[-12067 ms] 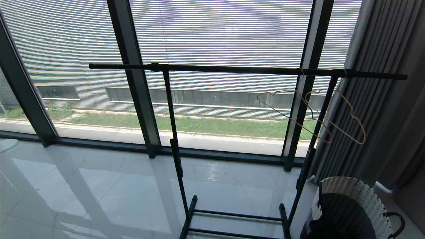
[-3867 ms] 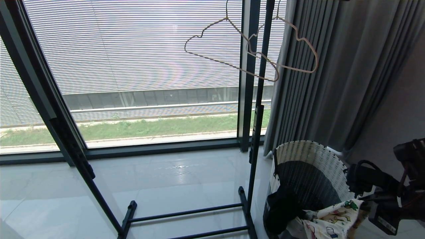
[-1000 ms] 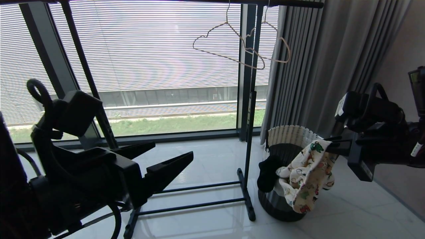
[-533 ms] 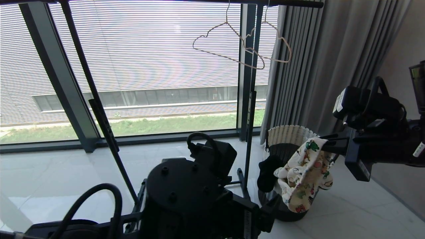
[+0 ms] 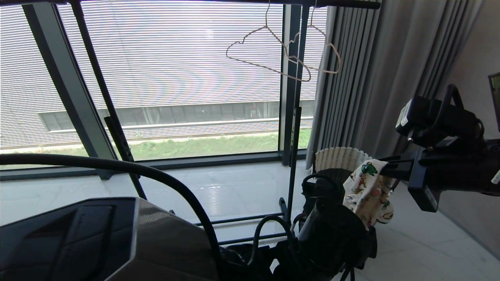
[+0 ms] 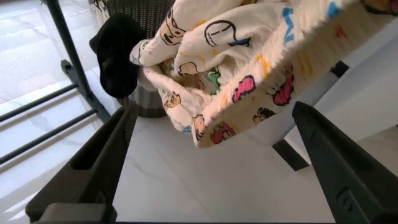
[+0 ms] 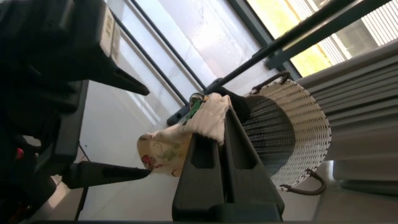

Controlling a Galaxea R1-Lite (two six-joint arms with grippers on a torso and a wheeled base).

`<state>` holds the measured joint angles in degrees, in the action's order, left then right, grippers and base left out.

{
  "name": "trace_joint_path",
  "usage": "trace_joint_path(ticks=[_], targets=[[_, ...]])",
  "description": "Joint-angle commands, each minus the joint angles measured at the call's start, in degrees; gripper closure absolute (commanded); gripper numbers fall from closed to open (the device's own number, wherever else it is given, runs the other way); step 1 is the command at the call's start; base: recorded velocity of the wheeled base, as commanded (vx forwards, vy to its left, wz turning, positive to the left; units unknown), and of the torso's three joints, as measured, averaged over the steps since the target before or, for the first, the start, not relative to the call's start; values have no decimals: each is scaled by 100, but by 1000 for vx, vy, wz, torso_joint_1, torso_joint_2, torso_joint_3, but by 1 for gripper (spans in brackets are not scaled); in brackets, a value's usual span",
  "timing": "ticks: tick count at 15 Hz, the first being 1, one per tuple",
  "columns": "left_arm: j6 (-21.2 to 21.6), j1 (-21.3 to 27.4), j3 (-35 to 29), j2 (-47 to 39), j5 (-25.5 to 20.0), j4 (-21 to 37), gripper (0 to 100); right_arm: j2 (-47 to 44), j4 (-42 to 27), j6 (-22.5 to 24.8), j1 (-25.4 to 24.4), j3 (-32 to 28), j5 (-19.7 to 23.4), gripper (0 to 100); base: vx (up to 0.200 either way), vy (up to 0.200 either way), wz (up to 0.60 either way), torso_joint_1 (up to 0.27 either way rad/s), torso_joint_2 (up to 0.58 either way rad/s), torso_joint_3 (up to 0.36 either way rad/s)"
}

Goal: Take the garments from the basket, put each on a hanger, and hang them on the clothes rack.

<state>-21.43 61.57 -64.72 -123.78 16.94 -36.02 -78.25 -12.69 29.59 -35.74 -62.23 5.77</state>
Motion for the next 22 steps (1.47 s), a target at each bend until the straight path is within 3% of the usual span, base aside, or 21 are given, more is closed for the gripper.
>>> trace_joint_path(ticks=[1,5,7,13,19,22], targets=[[-1,-234,-524,-805,2,-1,0,20,3,-6,-3,1,3,100,0,0,0,0,0,0],[-28,-427,-524,-902,2,-1,0,3,3,-23,32,1,12,100,0,0,0,0,0,0],[-37,-392,-304,-638,2,-1,0,-23,12,-260,76,1,12,100,0,0,0,0,0,0],[-248,-198,478,223,28,-10,0,-23,12,-269,85,1,3,100,0,0,0,0,0,0],[-239,-339,135,-410,28,-10,0,3,-5,-269,67,-140,3,100,0,0,0,0,0,0],[-204,-427,-471,-1183,46,-10,0,3,-14,-269,32,-202,3,100,0,0,0,0,0,0]])
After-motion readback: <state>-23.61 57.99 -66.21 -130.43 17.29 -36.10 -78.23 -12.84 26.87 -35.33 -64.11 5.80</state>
